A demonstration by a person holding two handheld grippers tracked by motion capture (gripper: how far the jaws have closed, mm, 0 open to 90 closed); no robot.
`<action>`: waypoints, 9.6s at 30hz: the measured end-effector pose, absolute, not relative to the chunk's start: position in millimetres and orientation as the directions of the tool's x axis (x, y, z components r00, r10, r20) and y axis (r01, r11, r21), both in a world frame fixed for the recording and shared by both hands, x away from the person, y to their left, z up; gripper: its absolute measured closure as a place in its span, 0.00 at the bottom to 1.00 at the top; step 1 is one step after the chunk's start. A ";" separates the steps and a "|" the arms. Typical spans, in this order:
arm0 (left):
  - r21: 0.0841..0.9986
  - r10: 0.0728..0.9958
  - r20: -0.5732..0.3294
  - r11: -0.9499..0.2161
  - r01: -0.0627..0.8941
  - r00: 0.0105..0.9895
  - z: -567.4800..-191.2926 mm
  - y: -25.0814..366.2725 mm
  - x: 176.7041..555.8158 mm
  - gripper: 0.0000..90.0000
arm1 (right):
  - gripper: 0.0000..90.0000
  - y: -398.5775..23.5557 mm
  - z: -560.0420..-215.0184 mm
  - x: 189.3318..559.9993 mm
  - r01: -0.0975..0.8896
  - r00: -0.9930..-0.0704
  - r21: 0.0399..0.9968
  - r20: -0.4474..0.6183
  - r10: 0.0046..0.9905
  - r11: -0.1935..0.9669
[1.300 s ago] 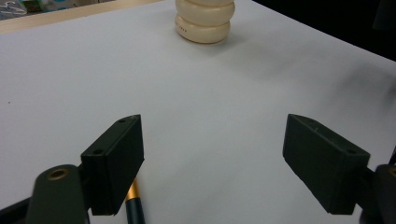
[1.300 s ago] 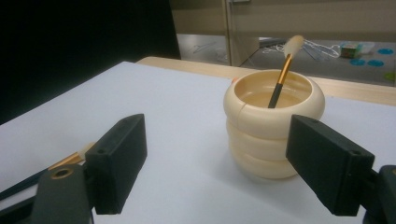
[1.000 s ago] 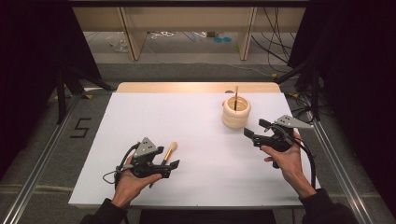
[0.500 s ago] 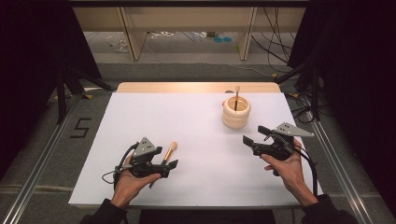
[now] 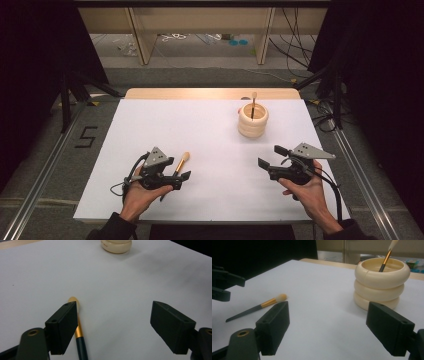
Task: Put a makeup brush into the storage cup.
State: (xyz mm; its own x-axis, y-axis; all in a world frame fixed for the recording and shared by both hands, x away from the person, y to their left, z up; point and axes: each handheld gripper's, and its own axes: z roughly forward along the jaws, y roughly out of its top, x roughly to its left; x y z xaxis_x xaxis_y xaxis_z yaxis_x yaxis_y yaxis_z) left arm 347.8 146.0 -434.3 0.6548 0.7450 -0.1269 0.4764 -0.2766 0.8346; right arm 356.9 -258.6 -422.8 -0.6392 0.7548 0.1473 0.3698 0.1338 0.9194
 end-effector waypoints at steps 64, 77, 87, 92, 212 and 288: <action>0.502 0.682 0.005 -0.634 0.588 0.731 -449.1 150.0 396.5 0.48 | 0.22 -251.4 -429.5 336.3 0.356 -0.696 0.909 0.103 0.711 0.217; 0.445 0.664 0.024 -0.676 0.587 0.747 -455.1 141.7 403.8 0.55 | 0.23 -251.4 -429.4 336.2 0.360 -0.698 0.908 0.108 0.708 0.216; 0.386 0.627 0.044 -0.728 0.566 0.778 -454.6 140.3 406.8 0.66 | 0.23 -252.2 -428.4 335.8 0.369 -0.696 0.900 0.103 0.711 0.231; 0.376 0.620 0.050 -0.738 0.560 0.783 -455.7 137.9 408.2 0.68 | 0.23 -251.7 -428.0 335.0 0.362 -0.697 0.899 0.085 0.712 0.246; 0.834 0.539 -0.263 -0.290 0.469 0.801 -385.5 88.7 400.3 0.87 | 0.29 -218.0 -408.0 377.6 0.365 -0.739 0.929 0.246 0.628 0.066; 0.892 0.526 -0.245 -0.206 0.402 0.814 -360.1 63.9 401.4 0.87 | 0.84 -173.1 -388.8 413.6 0.473 -0.758 0.859 0.510 0.408 -0.195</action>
